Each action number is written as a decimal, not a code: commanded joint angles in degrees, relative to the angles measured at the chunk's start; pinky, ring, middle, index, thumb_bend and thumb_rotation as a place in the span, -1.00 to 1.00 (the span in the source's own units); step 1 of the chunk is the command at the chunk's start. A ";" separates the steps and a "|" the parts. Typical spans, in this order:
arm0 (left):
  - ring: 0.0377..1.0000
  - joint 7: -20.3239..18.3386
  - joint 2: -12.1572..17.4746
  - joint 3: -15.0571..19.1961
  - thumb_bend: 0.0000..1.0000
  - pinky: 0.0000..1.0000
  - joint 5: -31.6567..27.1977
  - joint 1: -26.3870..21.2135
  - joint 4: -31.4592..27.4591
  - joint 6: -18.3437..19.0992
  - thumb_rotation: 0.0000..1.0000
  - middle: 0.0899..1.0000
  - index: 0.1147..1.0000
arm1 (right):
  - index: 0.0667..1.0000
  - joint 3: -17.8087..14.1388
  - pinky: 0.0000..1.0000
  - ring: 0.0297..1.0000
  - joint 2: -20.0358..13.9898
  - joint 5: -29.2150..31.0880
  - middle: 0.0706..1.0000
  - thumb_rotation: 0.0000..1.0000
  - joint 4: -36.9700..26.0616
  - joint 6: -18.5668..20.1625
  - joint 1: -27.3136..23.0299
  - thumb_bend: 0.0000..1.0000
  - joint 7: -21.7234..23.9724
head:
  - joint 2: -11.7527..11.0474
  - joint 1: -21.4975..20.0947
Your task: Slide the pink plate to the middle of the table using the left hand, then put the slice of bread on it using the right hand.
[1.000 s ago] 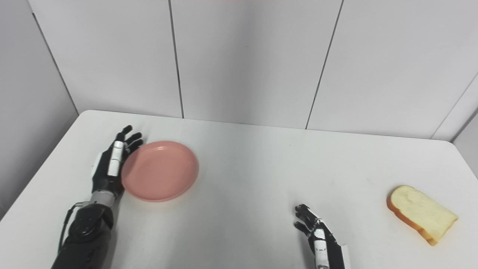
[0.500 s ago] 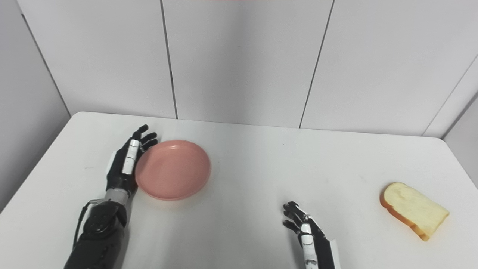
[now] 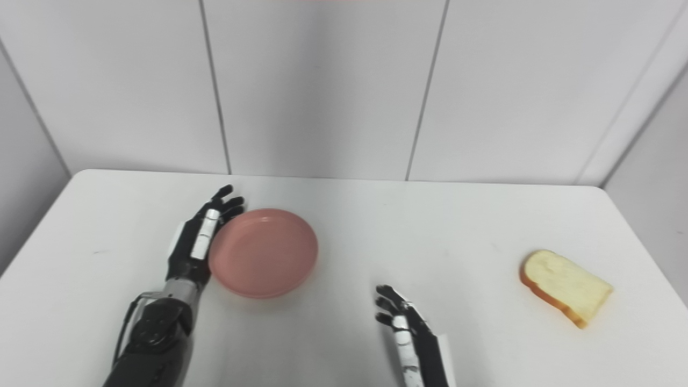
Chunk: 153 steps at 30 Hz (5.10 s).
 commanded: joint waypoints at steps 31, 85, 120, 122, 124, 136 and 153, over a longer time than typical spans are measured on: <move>0.62 -7.09 -0.91 -0.27 0.50 0.66 -1.47 0.93 10.04 -3.26 0.70 0.57 0.67 | 0.81 1.02 0.51 0.59 5.09 -15.87 0.68 0.17 11.01 -17.59 -3.95 0.02 -19.79 | -3.91 -11.97; 0.64 -7.50 -3.29 1.52 0.47 0.70 -2.06 0.88 7.50 -1.47 0.78 0.54 0.69 | 0.98 -4.98 1.00 1.00 -53.96 -36.20 1.00 0.16 3.36 35.27 -27.28 1.00 30.42 | -1.91 -10.91; 0.65 -7.96 -2.82 1.85 0.45 0.72 -2.39 1.35 5.56 0.17 0.74 0.53 0.69 | 0.98 5.49 1.00 1.00 -52.59 -36.90 0.98 0.00 17.12 34.00 -33.59 1.00 31.45 | -0.07 -10.44; 0.65 -7.84 -2.78 1.91 0.46 0.72 -2.35 1.34 5.56 0.16 0.74 0.53 0.68 | 0.98 6.36 1.00 1.00 -52.67 -37.68 0.97 -0.03 17.76 33.92 -33.99 1.00 31.73 | 0.01 -10.40; 0.65 -7.79 -2.72 1.94 0.45 0.72 -2.28 1.29 5.63 0.10 0.74 0.52 0.67 | 0.98 6.87 1.00 1.00 -52.74 -37.99 0.96 -0.03 18.51 33.94 -34.31 1.00 31.80 | 0.01 -10.40; 0.65 -7.89 -2.24 1.72 0.42 0.70 -1.93 0.97 5.43 0.52 0.74 0.52 0.69 | 0.98 7.65 1.00 1.00 -55.22 -38.99 1.00 -0.05 20.13 34.18 -34.63 1.00 32.49 | -0.03 -10.44; 0.66 -7.73 -2.22 1.51 0.46 0.72 -1.64 1.05 6.05 0.23 0.74 0.52 0.68 | 0.96 6.85 1.00 0.99 -56.43 -37.30 1.00 -0.06 20.33 34.53 -33.61 1.00 33.43 | 0.51 -10.34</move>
